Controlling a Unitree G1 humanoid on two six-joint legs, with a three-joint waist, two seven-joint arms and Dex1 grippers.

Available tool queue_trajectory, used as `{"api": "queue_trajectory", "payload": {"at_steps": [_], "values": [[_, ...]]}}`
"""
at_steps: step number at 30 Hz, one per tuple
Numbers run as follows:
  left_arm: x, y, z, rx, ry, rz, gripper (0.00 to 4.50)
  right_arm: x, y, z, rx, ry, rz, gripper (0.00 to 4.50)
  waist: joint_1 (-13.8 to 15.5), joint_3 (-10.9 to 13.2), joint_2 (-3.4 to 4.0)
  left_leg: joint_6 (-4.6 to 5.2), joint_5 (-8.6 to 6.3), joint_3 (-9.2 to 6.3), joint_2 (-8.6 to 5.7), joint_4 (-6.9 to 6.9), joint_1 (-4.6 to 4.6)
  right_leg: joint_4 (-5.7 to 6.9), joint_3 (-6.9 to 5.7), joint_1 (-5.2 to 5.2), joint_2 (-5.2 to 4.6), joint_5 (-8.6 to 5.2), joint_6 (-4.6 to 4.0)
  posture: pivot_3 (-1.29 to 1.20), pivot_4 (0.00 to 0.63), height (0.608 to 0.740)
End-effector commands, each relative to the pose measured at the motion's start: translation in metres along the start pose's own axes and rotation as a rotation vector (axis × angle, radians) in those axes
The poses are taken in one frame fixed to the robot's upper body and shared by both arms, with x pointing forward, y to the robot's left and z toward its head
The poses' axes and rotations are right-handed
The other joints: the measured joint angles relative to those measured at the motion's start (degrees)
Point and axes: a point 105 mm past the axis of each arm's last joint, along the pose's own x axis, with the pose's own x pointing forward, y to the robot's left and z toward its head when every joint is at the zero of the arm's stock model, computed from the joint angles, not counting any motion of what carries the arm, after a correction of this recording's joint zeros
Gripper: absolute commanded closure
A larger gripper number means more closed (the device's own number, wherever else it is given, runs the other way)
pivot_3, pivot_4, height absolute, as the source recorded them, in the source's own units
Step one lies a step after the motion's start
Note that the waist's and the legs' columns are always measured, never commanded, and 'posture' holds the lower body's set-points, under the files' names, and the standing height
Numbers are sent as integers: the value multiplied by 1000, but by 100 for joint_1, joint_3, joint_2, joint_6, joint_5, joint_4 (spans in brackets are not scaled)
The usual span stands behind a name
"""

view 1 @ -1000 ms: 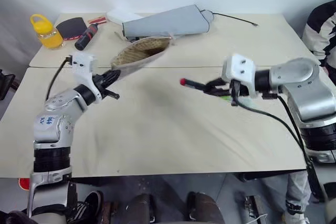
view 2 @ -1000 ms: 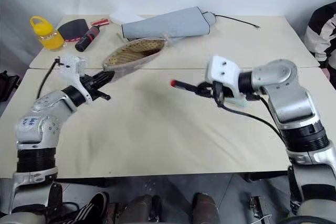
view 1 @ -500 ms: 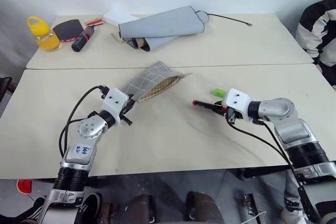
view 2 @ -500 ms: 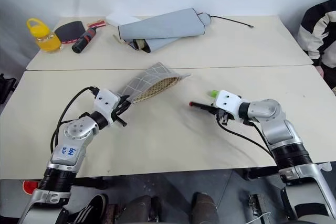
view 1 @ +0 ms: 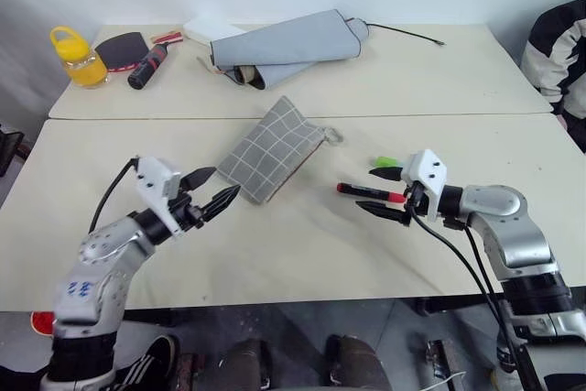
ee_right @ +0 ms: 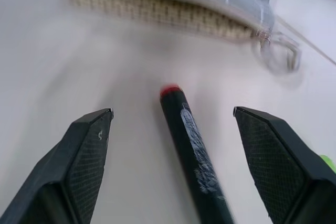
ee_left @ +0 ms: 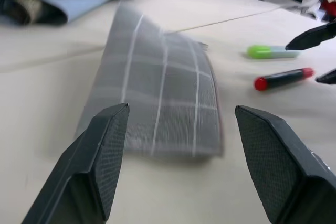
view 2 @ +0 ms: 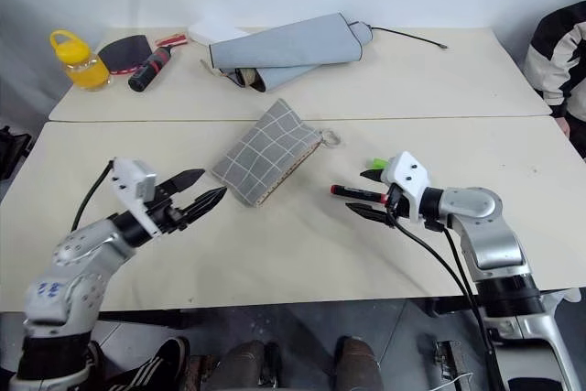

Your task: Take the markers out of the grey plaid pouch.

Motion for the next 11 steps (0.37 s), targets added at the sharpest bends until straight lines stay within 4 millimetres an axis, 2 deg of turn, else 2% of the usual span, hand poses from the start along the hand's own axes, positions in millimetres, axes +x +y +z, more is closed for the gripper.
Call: {"api": "queue_trajectory", "payload": {"at_steps": [1, 3, 6, 8, 11], "values": [[-19, 4, 21, 54, -61, 38, 1061, -20, -15, 13, -51, -137, -181, 671, 16, 0, 0, 1, 1, 1, -1, 1, -1, -3, 1, 0, 0, 0, 0, 0, 150, 740], [-29, 13, 16, 54, -34, 84, 1061, -32, -14, 1, 14, -165, -228, 671, 16, -1, 2, 1, 2, 3, -3, 3, -1, -11, 4, 0, 0, 0, -1, 0, 150, 740], [-52, 40, -8, 40, 36, 201, 1061, -49, -7, -22, -37, -101, -256, 671, -2, -5, 9, 0, -1, 5, -4, -3, 1, -8, 6, 1, 2, 0, -1, 0, 150, 740], [-68, 56, -19, 51, 52, 268, 1061, -60, -10, -25, -45, -92, -269, 671, -25, -5, 13, 0, -1, 10, -3, -6, 2, -6, 8, -4, 4, 0, -1, 0, 150, 740], [-75, 57, -24, 60, 74, 257, 1061, -72, -17, -27, -47, -71, -269, 671, -55, -4, 14, 0, -1, 19, 1, -7, 1, -7, 10, -10, 7, -2, -5, 0, 150, 740]]}}
